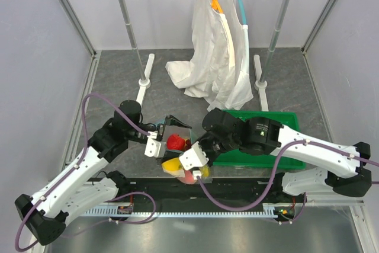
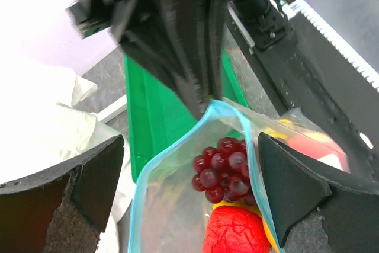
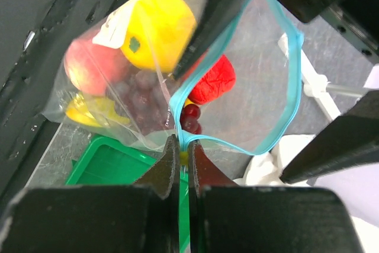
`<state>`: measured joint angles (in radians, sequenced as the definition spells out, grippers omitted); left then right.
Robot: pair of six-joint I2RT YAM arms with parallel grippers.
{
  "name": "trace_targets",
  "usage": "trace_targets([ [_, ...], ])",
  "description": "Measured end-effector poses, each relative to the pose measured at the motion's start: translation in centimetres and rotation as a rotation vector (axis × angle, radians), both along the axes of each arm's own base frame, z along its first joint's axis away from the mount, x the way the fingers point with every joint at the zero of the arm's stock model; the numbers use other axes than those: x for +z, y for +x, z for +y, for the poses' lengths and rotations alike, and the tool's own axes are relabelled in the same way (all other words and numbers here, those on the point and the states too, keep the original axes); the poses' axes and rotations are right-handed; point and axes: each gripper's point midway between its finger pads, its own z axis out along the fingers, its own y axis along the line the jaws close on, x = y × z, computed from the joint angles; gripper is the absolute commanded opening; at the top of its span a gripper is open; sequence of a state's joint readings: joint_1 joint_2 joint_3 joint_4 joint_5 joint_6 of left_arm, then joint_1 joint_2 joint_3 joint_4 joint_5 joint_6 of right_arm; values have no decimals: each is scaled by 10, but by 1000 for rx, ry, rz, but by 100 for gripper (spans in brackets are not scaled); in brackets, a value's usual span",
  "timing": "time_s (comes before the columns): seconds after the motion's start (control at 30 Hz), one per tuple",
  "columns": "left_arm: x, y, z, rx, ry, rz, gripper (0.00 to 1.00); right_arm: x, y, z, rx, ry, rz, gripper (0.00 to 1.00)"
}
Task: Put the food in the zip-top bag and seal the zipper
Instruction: Zip the zipper food storage bag at the center of the board.
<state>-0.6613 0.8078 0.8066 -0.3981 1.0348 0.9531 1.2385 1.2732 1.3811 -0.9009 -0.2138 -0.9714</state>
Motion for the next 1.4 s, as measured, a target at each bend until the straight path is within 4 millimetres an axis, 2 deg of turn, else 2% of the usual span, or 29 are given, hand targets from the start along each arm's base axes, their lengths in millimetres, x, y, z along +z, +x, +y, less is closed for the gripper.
trace_targets([
  [0.23, -8, -1, -14, -24, 18, 90, 98, 1, -5, -3, 21, 12, -35, 0],
  [0.33, -11, -9, -19, -50, 30, 102, 88, 1, -4, -3, 18, 10, -45, 0],
  [0.37, -11, -11, -20, -56, 32, 101, 78, 1, -4, -3, 16, 10, -47, 0],
  [0.43, -13, -15, -21, -68, 42, 111, 69, 1, -3, -3, 14, 8, -51, 0],
  [0.47, -15, -16, -21, -69, 49, 117, 62, 1, -3, -3, 12, 7, -53, 0],
  [0.53, -22, -14, -22, -58, 77, 139, 58, 1, -3, -4, 9, 4, -59, 0],
  [0.57, -24, -12, -23, -49, 88, 146, 52, 1, -2, -4, 6, 3, -63, 0],
  [0.6, -27, -9, -23, -36, 106, 158, 46, 1, -1, -4, 2, 2, -67, 0],
  [0.63, -29, -7, -24, -26, 118, 165, 31, 1, 1, -5, -5, -1, -74, 0],
  [0.7, -32, -5, -23, -5, 140, 186, 21, 1, 3, -6, -13, -3, -82, 0],
  [0.73, -34, -4, -22, 8, 150, 195, 9, 2, 4, -6, -20, -4, -88, 0],
  [0.77, -35, -3, -21, 22, 159, 204, 4, 1, 6, -6, -27, -4, -95, 0],
  [0.83, -37, 0, -19, 56, 173, 223, 2, -1, 8, -7, -37, -4, -101, 0],
  [0.87, -37, 1, -18, 69, 178, 226, 2, -2, 9, -7, -43, -2, -105, 25],
  [0.97, -34, 5, -14, 126, 178, 231, 2, -1, 11, -6, -80, 25, -95, 81],
  [1.07, -29, 7, -4, 189, 161, 219, 2, 10, 13, -3, -150, 89, -65, 88],
  [1.13, -25, 6, 3, 222, 142, 210, 2, 20, 15, -3, -215, 151, -25, 89],
  [1.23, -22, 2, 13, 262, 107, 196, 2, 31, 24, -14, -329, 249, 46, 81],
  [1.4, -24, -6, 23, 281, 65, 182, 2, 42, 38, -35, -488, 396, 189, 61],
])
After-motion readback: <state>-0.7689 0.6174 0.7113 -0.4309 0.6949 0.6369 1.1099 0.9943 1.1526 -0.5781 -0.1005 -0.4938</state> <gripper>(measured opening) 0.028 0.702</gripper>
